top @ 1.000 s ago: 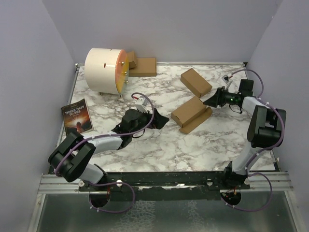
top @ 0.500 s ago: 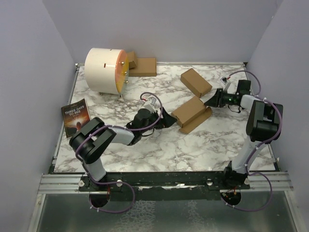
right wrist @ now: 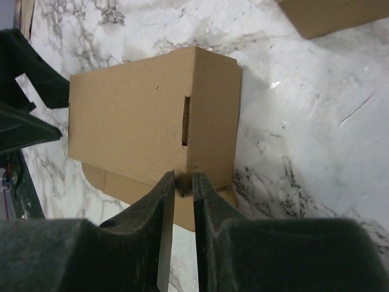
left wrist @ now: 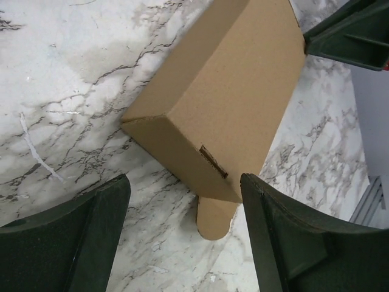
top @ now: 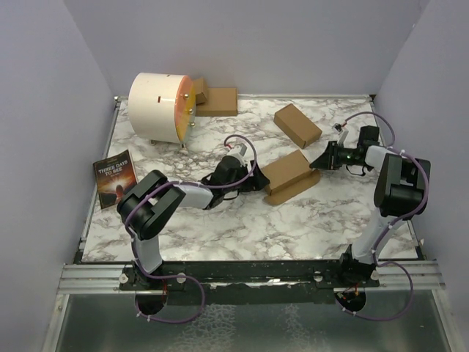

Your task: Fold the paper box

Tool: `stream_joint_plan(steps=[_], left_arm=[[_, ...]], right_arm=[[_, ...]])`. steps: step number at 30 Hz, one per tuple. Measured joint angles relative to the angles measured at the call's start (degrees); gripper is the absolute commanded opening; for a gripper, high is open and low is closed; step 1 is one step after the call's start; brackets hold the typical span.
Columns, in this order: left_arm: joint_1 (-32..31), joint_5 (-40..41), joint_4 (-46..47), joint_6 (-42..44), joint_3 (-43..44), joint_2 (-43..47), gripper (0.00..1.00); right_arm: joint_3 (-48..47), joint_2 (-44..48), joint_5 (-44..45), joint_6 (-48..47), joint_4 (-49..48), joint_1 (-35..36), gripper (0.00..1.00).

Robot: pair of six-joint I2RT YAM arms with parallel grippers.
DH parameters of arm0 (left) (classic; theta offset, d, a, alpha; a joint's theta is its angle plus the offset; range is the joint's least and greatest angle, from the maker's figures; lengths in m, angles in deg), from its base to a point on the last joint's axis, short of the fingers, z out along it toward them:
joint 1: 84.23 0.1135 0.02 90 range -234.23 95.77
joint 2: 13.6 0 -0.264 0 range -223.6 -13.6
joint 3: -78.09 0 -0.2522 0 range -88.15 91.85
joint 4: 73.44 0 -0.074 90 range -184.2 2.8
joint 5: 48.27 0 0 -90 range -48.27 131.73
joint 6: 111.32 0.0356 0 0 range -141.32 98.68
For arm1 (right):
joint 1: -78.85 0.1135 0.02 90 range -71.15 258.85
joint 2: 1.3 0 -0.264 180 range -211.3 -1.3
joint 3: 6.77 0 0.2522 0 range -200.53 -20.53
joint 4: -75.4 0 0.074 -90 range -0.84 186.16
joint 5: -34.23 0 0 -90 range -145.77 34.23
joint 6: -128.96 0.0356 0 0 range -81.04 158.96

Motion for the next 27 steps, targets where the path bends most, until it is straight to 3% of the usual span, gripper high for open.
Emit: stream_joint_plan(steps=[10,18,27], left_arm=[[0.7,0.9,-8.8,8.2,6.5,-1.9,0.76],[3.1,-0.4,-13.4,14.1,10.8,-3.0,0.78],[4.6,-0.8,-17.3,20.3,9.9,0.2,0.8]], right_arm=[[3.6,4.2,0.2,-6.9,7.1,1.4,0.19],[4.2,6.1,1.2,-9.6,10.2,2.2,0.41],[4.2,12.3,3.3,-9.7,10.6,2.5,0.42]])
